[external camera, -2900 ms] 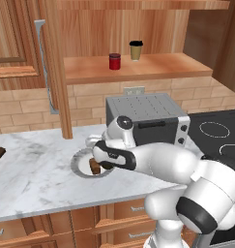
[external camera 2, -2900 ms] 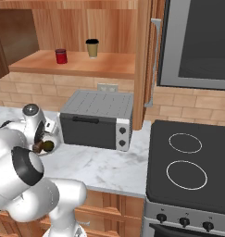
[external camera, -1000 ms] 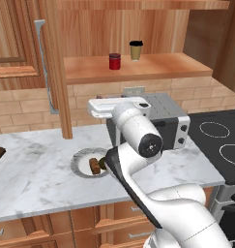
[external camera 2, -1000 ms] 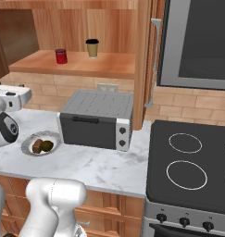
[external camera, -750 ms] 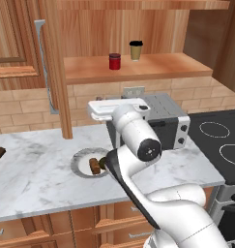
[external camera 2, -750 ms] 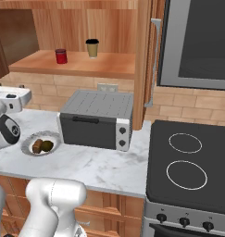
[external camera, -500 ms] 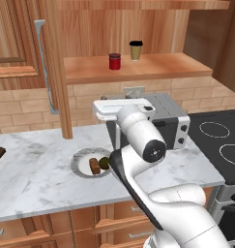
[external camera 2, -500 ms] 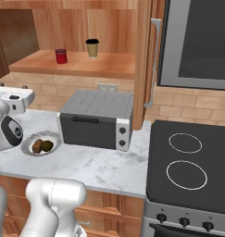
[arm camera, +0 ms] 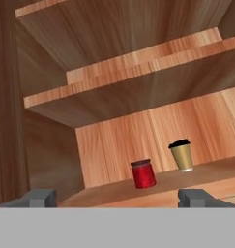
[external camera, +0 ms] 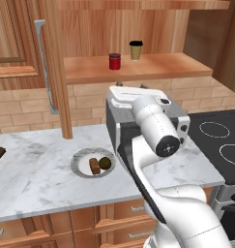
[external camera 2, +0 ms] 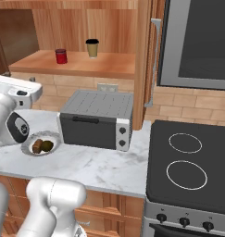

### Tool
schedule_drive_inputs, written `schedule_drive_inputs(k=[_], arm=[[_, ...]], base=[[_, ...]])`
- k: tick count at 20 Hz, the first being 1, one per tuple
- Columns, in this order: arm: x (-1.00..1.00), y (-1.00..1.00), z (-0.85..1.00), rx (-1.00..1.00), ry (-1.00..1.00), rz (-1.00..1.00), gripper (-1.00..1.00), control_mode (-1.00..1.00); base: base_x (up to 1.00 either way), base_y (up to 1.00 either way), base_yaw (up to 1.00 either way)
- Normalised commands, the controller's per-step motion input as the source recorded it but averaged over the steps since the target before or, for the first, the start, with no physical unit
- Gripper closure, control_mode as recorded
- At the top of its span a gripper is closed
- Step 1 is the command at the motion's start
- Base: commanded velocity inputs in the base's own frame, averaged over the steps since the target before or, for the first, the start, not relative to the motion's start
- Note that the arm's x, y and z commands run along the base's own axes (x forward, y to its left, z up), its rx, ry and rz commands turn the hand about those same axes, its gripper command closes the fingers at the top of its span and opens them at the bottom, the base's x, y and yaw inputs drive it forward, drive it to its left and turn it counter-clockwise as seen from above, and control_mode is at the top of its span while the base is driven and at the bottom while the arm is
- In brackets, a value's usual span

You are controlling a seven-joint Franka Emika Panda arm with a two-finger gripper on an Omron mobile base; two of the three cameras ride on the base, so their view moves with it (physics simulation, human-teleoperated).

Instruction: Pick the avocado and bread from the counter and place them on the plate. Then pick the jam from the cabinet and place it next to the plate. Lastly close the cabinet door.

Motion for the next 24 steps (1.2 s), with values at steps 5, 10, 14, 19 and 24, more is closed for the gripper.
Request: schedule_drive_inputs(k=[5,10,14,19,24], arm=[[0.09,-0.2,0.15,0.02,-0.04,-0.07,-1.0,-1.0],[0.35,-0.13,0.16,0.01,0.0,-0.08,-1.0,-1.0],[0.5,-0.11,0.1,0.01,0.0,-0.05,-1.0,-1.0],[0.47,-0.04,0.01,0.0,0.01,0.0,-1.0,-1.0],[0.39,0.0,0.0,0.0,0.01,-0.01,-1.0,-1.0]], base=[[0.0,0.0,0.0],[0.0,0.0,0.0],[0.0,0.0,0.0],[0.0,0.0,0.0],[0.0,0.0,0.0]])
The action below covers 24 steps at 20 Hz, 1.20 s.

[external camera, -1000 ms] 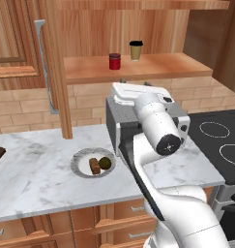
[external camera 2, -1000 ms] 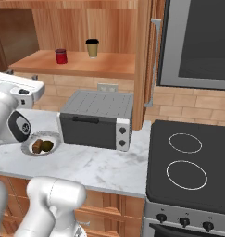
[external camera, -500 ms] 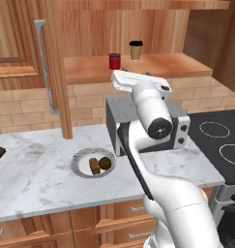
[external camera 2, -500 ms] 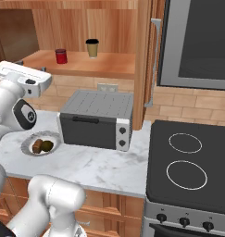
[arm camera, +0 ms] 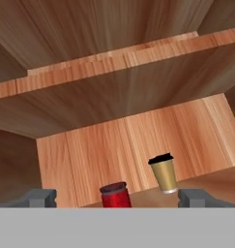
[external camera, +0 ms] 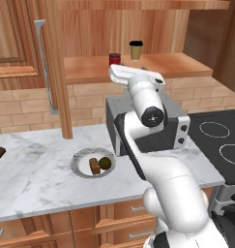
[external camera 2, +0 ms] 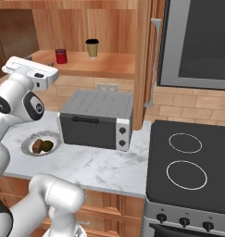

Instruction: Pick the avocado and bread from the counter and place them on the plate. Then pick the jam from the cabinet and place it next to the plate. Lastly close the cabinet door.

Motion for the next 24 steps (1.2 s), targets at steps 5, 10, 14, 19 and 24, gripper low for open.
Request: schedule_drive_inputs(k=[5,10,14,19,24], arm=[[0.37,0.0,0.0,0.0,0.05,0.0,-1.0,-1.0],[0.32,0.0,0.0,-0.03,0.12,0.0,-1.0,-1.0],[0.26,0.0,0.0,-0.07,0.13,0.0,-1.0,-1.0],[0.29,0.0,0.0,-0.04,0.1,0.0,-1.0,-1.0],[0.32,0.0,-0.03,-0.07,0.07,0.0,-1.0,-1.0]], base=[[0.0,0.0,0.0],[0.0,0.0,0.0],[0.0,0.0,0.0],[0.0,0.0,0.0],[0.0,0.0,0.0]])
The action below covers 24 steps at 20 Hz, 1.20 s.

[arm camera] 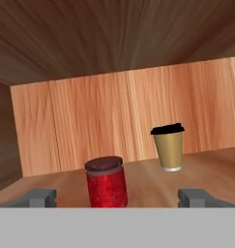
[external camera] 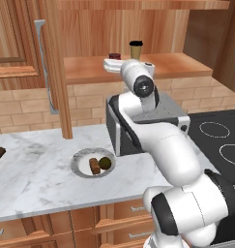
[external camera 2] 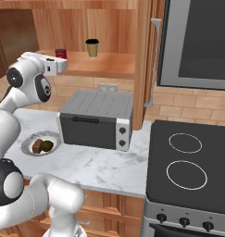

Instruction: Pick the avocado and bread from the counter and place them on the plate. Then pick the jam from the cabinet and place it next to the plate. Lastly close the cabinet door.

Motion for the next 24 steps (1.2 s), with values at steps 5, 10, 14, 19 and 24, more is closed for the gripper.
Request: schedule_drive_inputs(k=[5,10,14,19,24], arm=[[0.32,0.0,-0.06,-0.09,0.06,0.0,-1.0,-1.0],[0.36,0.0,-0.06,-0.09,0.05,0.0,-1.0,-1.0],[0.44,0.05,-0.04,-0.04,0.03,0.0,-1.0,-1.0],[0.43,0.15,-0.09,-0.02,0.03,0.0,-1.0,-1.0],[0.2,0.25,-0.11,0.0,0.03,0.0,-1.0,-1.0]], base=[[0.0,0.0,0.0],[0.0,0.0,0.0],[0.0,0.0,0.0],[0.0,0.0,0.0],[0.0,0.0,0.0]])
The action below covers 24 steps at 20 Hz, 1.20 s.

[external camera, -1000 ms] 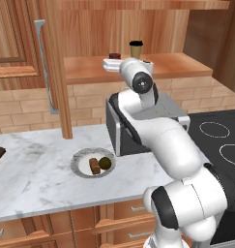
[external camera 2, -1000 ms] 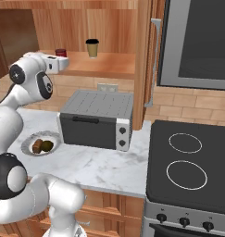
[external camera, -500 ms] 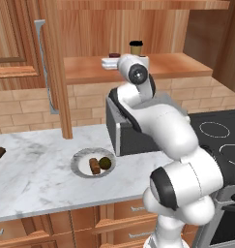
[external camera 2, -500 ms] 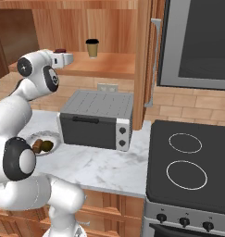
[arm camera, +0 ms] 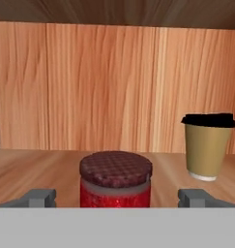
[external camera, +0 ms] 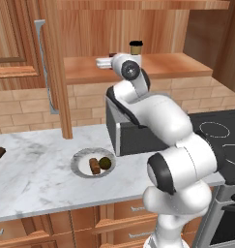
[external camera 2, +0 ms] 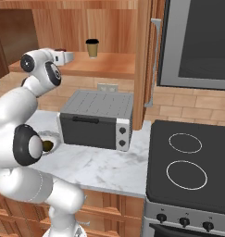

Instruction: Pick the avocado and bread from the counter and place them on the plate. Then pick the jam from the cabinet and place it next to the plate. Lastly close the cabinet door.

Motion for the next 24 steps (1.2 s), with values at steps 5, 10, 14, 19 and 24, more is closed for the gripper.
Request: schedule_drive_inputs(k=[5,10,14,19,24], arm=[[0.03,0.1,-0.03,0.0,0.02,0.0,-1.0,-1.0],[0.05,0.01,-0.02,0.0,0.0,0.0,-1.0,-1.0],[0.17,0.0,-0.04,0.0,0.0,0.0,-1.0,-1.0],[0.19,0.0,-0.03,0.0,0.0,0.0,-1.0,-1.0],[0.2,0.02,-0.1,0.0,0.0,0.0,-1.0,-1.0]], base=[[0.0,0.0,0.0],[0.0,0.0,0.0],[0.0,0.0,0.0],[0.0,0.0,0.0],[0.0,0.0,0.0]])
